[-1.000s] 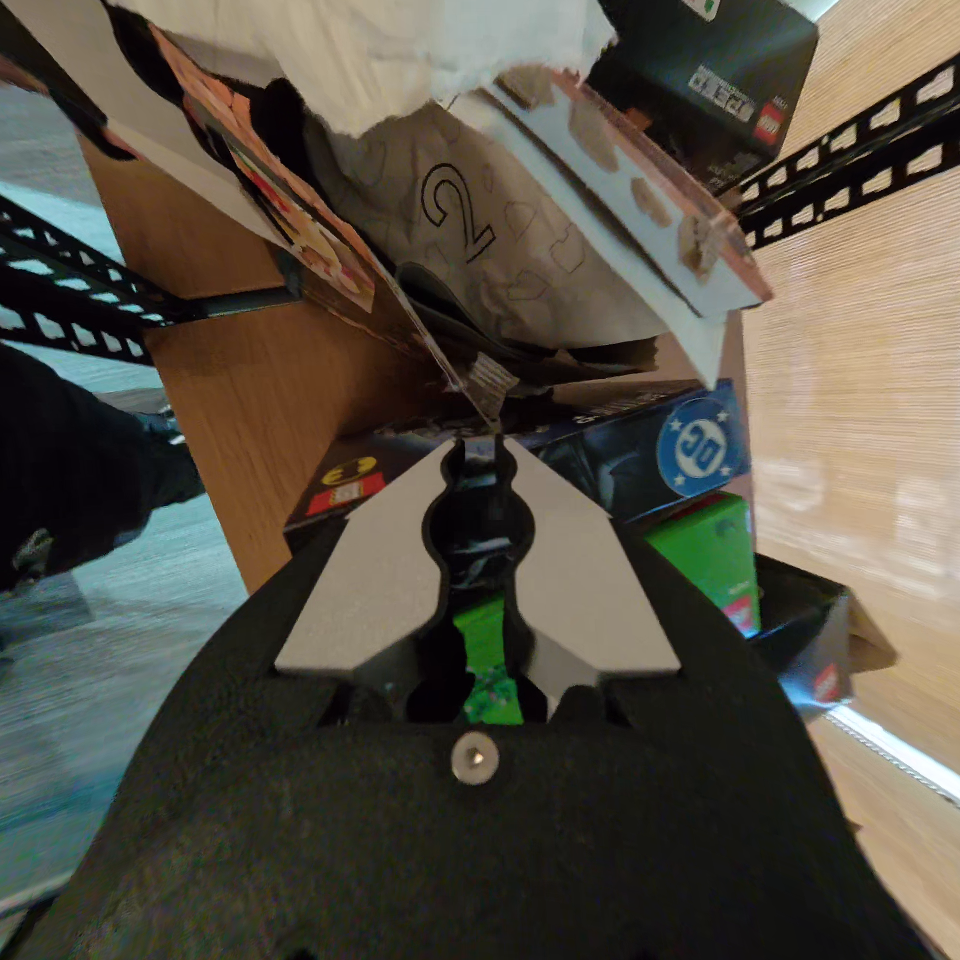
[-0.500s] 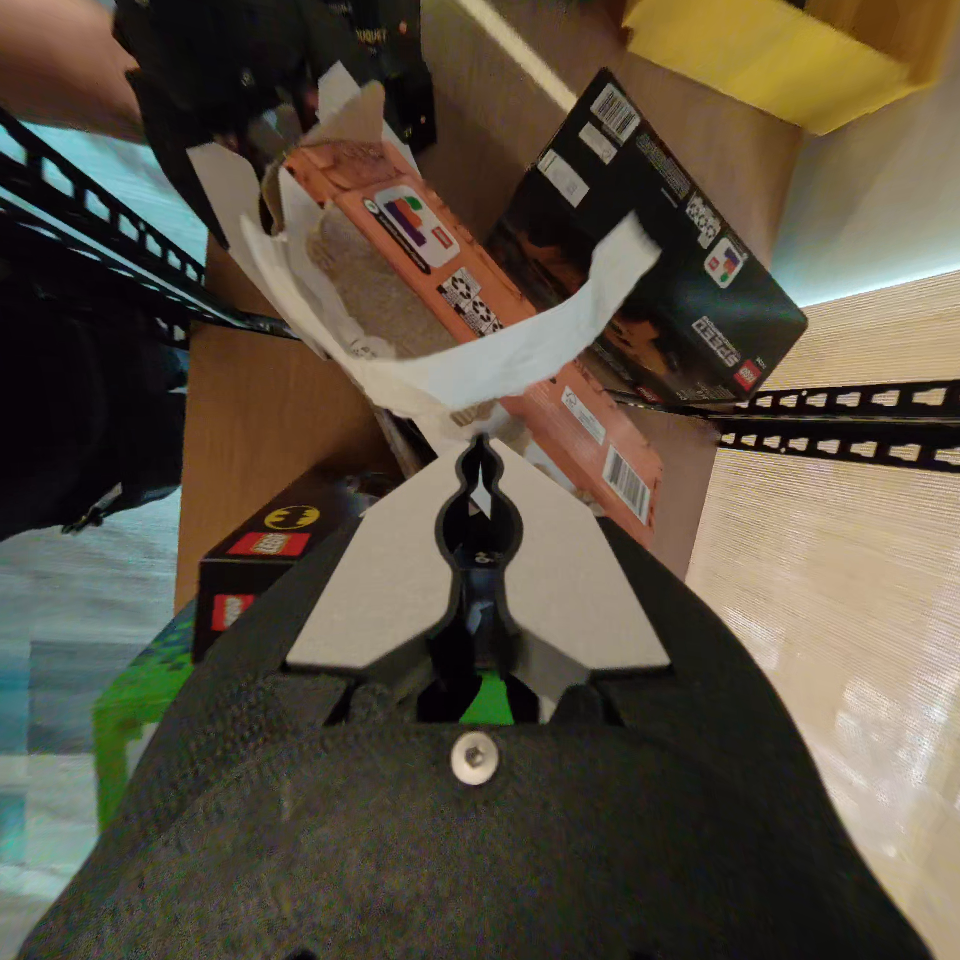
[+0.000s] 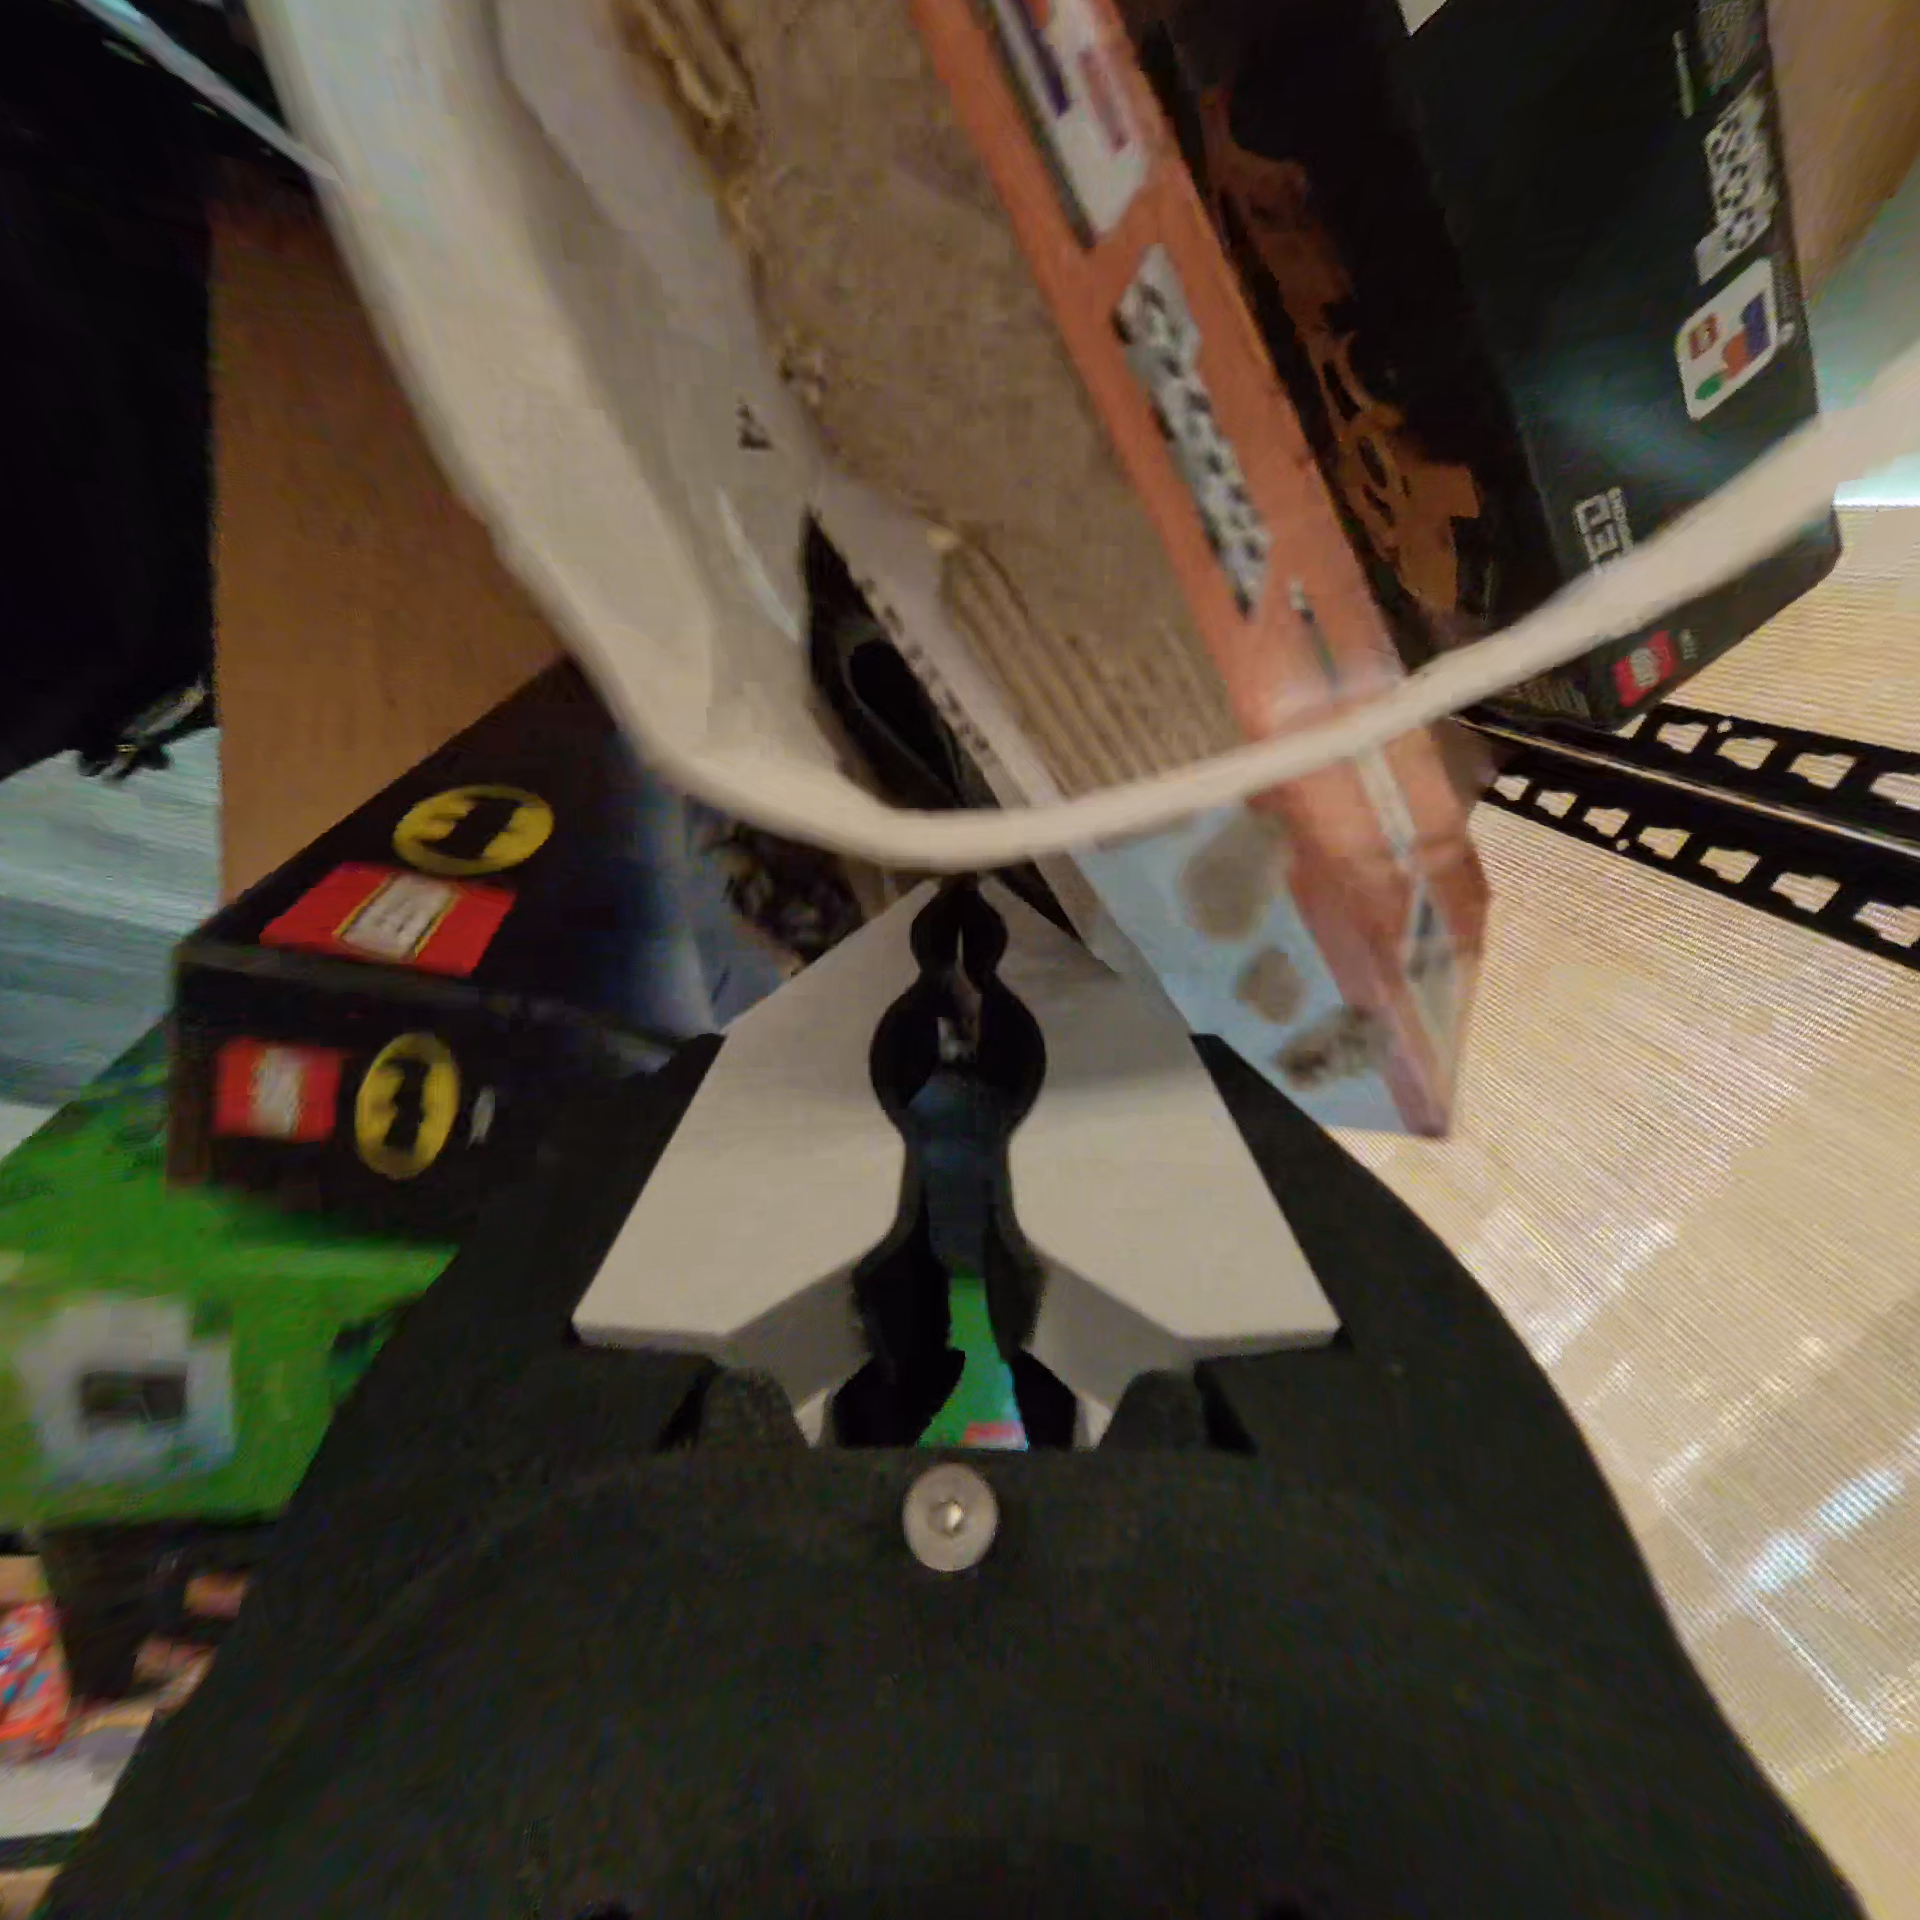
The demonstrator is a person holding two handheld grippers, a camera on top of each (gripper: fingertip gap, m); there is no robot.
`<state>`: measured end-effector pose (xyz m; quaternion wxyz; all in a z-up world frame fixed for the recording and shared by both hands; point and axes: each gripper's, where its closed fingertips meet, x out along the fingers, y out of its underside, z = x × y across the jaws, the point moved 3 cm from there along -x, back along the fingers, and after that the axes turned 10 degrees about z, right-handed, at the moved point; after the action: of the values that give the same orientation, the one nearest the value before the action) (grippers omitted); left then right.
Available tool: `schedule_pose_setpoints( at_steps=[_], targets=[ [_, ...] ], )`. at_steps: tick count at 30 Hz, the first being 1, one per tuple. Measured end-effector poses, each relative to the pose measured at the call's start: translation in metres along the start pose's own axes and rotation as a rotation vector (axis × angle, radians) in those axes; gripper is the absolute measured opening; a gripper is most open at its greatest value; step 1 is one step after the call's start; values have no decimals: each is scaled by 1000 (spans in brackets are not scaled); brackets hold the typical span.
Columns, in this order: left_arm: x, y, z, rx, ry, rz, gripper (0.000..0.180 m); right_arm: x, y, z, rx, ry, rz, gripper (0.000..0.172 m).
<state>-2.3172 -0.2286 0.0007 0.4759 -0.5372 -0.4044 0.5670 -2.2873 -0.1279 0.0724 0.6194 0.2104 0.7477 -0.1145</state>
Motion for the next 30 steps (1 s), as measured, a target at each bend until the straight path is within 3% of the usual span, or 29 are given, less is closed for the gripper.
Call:
schedule_pose_setpoints(
  at_steps=[1,6,10,11,14,17,19,21,30],
  targets=[
    [1,0,-2,10,-1,3,78,-12,3,2,-18,-32,-30,0],
    [2,-1,0,7,14,-2,78,-58,6,0,-66,-72,-166,1],
    [3,-1,0,12,22,-4,78,-81,-4,-28,-30,-51,-392,22],
    [3,-1,0,8,25,-9,78,-84,-7,-37,0,-60,-435,35],
    [3,-1,2,11,34,-9,78,-82,-25,-48,59,-217,-525,45],
    [3,0,3,9,40,-14,78,-66,-40,-43,70,-417,-473,50],
    [3,-1,3,7,43,-18,78,-53,-43,-30,15,-458,-376,50],
    [3,0,3,0,43,-23,78,-39,-43,-19,-53,-439,-290,52],
    [2,0,7,-1,68,-34,77,-19,-52,-21,-141,-205,-211,55]
  ],
)
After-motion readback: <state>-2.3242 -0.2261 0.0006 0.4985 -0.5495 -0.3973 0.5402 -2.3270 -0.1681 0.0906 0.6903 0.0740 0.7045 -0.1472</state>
